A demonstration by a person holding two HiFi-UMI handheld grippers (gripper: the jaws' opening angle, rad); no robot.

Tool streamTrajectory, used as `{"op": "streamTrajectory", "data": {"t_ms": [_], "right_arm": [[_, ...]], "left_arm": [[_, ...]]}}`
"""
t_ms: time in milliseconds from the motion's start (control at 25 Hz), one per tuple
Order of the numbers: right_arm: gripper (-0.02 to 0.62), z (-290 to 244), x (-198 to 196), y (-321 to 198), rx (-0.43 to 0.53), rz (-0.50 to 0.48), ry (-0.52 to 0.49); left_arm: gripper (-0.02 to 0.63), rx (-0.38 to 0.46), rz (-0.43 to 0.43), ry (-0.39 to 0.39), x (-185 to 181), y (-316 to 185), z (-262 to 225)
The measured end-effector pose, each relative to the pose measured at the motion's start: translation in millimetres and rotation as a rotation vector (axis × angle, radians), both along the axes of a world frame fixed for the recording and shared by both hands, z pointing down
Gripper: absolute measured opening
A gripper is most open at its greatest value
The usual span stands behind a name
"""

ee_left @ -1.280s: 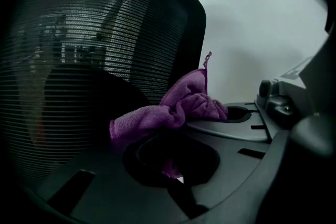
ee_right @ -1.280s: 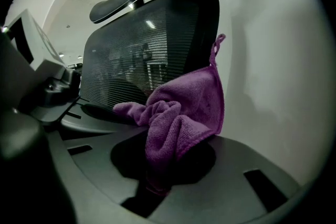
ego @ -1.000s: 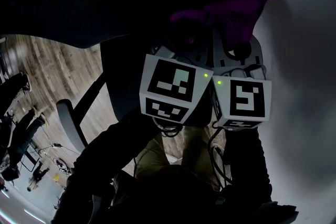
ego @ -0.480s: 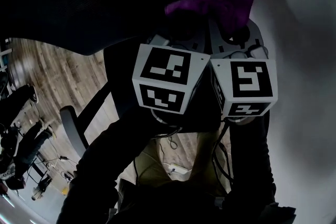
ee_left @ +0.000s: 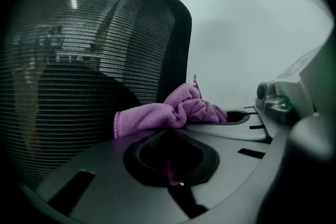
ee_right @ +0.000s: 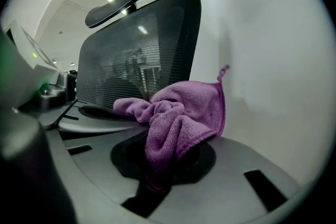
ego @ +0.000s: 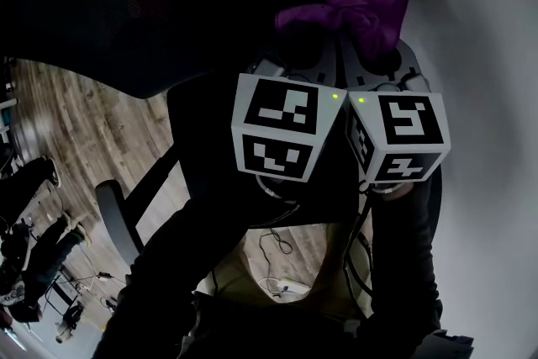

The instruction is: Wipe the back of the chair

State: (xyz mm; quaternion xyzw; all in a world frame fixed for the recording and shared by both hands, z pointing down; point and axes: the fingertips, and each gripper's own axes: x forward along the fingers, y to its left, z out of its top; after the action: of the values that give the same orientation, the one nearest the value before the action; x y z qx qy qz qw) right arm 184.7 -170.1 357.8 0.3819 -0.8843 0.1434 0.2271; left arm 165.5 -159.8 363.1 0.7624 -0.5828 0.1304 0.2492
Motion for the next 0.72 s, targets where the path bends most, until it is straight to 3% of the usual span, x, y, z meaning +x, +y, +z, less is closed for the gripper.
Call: {"op": "streamTrajectory", "data": {"t_ms": [120,320,720], "right_arm": [[0.061,-2.4,-3.4,-4.3,-0.031,0.004,0.027],[0.061,-6.4,-7.2,-2.6,-0.005,0.003,0.041],[0.061,7.7,-61.7,11.2,0.04,-0.04,0.07]], "left_arm": [[-0.005,0.001,0.008,-0.003,-4.8,-6.0,-6.6],[-0.005,0.025,0.007,0.013,-7.5,-4.1,-10.5],[-0.005,0.042,-0.028,0.02,-61.5,10.1,3.7]]}}
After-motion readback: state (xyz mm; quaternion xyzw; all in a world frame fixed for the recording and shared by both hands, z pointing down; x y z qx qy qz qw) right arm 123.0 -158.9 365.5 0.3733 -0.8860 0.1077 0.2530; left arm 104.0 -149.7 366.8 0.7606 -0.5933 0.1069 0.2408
